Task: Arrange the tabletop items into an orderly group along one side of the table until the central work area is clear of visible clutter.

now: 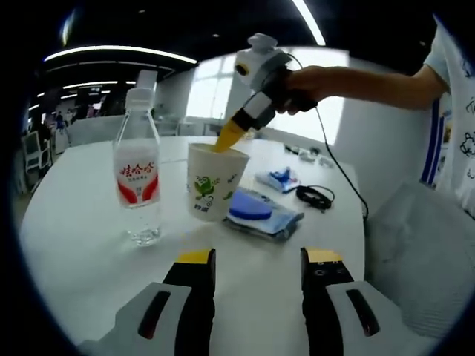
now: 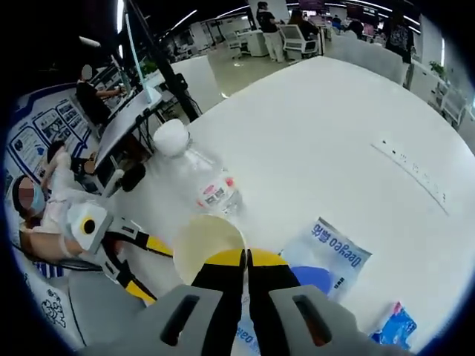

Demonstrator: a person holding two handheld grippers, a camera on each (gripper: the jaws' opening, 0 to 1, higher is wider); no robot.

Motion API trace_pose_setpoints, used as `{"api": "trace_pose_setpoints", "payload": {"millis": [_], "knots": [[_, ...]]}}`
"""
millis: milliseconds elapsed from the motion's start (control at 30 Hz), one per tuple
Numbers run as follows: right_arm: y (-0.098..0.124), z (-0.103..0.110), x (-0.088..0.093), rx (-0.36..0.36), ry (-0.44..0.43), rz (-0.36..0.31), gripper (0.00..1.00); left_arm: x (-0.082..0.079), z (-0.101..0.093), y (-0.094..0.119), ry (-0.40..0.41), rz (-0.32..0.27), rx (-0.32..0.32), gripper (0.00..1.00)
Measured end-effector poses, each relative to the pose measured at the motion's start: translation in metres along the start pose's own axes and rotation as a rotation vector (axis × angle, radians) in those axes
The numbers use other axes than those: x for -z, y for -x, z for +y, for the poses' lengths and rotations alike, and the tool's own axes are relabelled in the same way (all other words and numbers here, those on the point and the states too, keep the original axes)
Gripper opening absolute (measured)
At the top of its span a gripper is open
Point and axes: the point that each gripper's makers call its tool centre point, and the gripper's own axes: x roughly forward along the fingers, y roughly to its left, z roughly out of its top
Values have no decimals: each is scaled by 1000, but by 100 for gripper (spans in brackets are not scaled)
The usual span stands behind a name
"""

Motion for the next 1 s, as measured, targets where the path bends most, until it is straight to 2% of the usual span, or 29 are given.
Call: {"api": "trace_pose_setpoints", "payload": {"millis": [400,1000], "knots": [[-15,-18,-10,10,0,36,0,5,7,2,30,7,-19,40],[-31,-28,-19,6,-27,52,0,13,11,-1,66,12,-26,39]]}}
